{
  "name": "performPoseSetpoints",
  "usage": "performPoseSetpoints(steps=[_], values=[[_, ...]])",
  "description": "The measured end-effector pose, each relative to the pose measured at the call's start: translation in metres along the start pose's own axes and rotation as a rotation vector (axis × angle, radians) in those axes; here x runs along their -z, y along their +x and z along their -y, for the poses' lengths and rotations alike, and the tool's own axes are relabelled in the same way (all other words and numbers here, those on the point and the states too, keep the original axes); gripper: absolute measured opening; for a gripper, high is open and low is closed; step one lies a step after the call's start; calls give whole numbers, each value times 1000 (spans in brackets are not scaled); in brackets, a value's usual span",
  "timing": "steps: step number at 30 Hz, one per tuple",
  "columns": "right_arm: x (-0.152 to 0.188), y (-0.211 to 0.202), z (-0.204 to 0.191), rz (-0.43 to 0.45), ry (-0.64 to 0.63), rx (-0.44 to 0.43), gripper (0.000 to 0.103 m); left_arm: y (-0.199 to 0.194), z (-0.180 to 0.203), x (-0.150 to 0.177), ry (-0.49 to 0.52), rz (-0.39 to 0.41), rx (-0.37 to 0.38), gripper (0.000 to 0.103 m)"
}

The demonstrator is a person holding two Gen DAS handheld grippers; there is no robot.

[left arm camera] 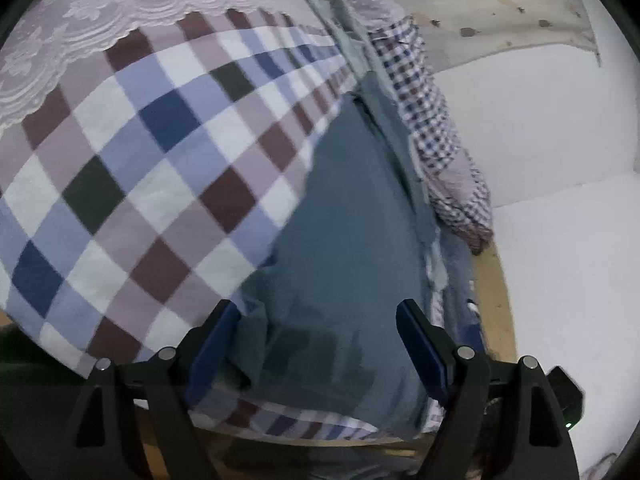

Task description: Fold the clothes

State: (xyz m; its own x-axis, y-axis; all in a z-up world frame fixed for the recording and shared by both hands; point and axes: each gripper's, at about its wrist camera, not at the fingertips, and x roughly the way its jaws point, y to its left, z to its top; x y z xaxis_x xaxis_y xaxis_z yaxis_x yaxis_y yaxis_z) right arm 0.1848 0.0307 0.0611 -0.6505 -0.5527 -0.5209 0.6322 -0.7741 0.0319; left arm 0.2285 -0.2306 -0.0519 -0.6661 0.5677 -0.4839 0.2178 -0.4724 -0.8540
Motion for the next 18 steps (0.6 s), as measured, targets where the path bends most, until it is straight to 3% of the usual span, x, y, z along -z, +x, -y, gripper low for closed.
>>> performPoseSetpoints(steps=[7, 9, 14, 18], values=[[33, 46, -73, -115, -238, -93, 79, -15, 1, -1, -29, 3, 132, 84], [43, 58, -89, -144, -293, -113, 79, -16, 0, -5, -36, 8, 122, 84], [56, 76, -110, -180, -367, -133, 78, -21, -16, -7, -49, 28, -150, 83], [55, 82, -110, -177, -363, -139, 78, -18, -22, -7, -51, -3, -170, 81]])
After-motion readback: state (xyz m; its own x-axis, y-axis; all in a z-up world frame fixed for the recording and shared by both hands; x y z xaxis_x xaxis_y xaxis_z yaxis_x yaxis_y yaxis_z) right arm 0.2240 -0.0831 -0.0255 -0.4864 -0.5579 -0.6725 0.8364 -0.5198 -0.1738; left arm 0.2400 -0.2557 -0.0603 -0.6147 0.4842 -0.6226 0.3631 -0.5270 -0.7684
